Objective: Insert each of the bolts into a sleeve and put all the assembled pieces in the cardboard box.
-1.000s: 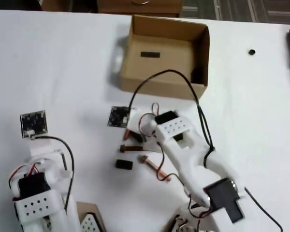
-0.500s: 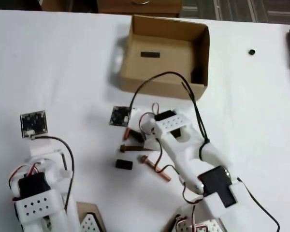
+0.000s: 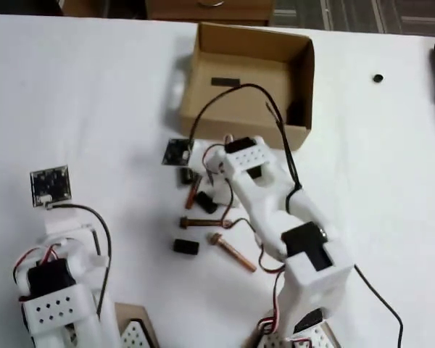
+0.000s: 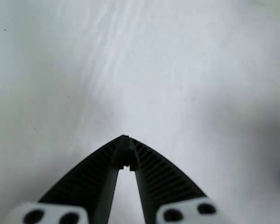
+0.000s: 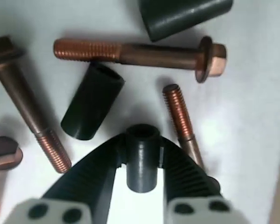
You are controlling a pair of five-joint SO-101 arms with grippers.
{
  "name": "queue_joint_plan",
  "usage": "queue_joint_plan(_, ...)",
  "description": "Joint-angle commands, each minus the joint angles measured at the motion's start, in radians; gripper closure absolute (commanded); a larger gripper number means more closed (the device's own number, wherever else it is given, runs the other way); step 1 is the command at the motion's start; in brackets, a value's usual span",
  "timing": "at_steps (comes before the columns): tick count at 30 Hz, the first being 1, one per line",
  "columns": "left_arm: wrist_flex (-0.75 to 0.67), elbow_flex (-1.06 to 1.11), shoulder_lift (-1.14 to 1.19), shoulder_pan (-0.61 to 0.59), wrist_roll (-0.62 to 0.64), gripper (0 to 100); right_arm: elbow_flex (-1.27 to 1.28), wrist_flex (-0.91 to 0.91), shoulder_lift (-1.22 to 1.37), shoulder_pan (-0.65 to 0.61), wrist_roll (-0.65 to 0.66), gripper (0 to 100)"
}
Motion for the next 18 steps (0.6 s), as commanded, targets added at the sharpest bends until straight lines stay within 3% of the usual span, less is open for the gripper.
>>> queue_joint_plan(1,-0.020,-0.005,-0.006,-0.002,0.003,98,-0.028,0.048,0.041,-0.002,0.002,97.8)
queue_joint_plan(9,-0.020,-0.005,-0.006,0.000,0.003,98,-0.041,0.101,-0.008,-0.004,-0.003,97.8)
queue_joint_plan(14,-0.014,-0.016,-0.005,0.029,0.000,98,-0.100,0.163,-0.220,-0.001,-0.146,97.8)
queue_joint_plan(18,0.018,-0.142,0.000,0.144,0.000,98,-0.104,0.163,-0.409,0.021,-0.267,97.8)
